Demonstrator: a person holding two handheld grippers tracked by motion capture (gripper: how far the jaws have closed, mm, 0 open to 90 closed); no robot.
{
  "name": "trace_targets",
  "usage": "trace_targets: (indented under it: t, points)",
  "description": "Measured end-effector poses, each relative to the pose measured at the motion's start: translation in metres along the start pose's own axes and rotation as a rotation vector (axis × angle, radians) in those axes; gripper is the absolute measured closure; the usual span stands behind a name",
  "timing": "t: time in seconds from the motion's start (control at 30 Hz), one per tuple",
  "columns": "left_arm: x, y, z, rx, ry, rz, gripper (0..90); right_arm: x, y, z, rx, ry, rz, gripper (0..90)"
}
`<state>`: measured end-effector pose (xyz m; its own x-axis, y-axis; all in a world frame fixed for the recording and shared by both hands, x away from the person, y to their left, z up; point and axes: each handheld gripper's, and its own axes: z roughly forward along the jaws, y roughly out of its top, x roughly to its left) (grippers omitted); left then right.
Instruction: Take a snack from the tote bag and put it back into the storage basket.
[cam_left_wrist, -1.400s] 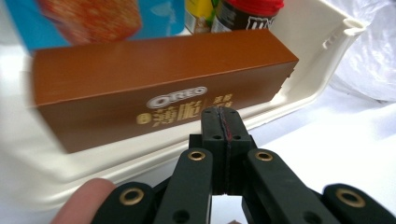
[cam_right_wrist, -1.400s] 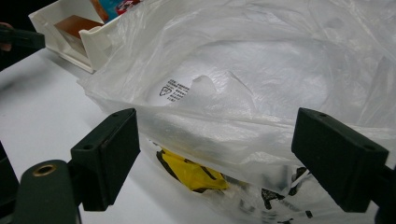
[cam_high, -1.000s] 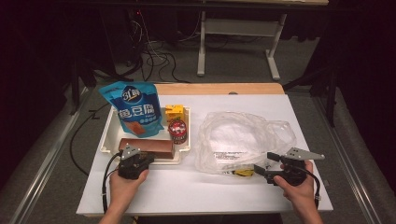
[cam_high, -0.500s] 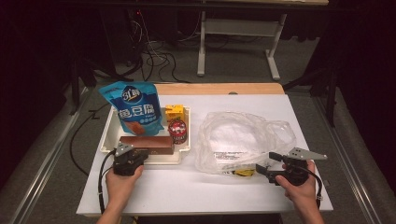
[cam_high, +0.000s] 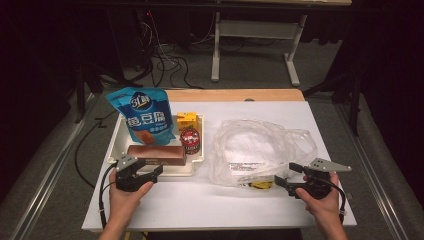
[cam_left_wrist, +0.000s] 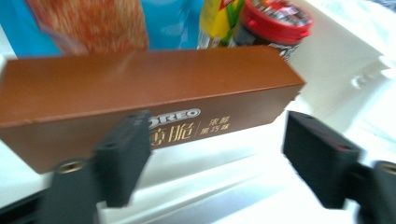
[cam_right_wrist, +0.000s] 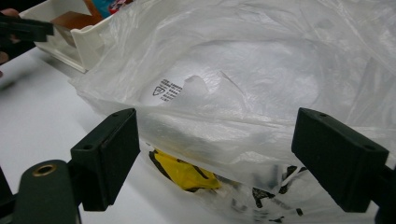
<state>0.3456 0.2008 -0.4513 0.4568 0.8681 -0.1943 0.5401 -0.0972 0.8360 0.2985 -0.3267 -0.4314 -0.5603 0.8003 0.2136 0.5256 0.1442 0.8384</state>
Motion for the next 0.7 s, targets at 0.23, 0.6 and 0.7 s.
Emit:
trace_targets:
  t: [0.23, 0.6, 0.7]
  points:
    - [0.002, 0.001, -0.019, -0.06, -0.049, 0.047, 3.4, 0.001, 0.0, -0.004, -0.014, -0.025, 0.003, 14.7]
    - [0.011, -0.002, -0.037, -0.097, -0.076, 0.021, 0.3, -0.002, -0.004, -0.016, -0.025, -0.092, 0.002, 12.9]
    - [0.014, -0.004, -0.041, -0.095, -0.057, 0.021, 0.6, -0.004, -0.009, -0.023, -0.023, -0.108, 0.003, 12.9]
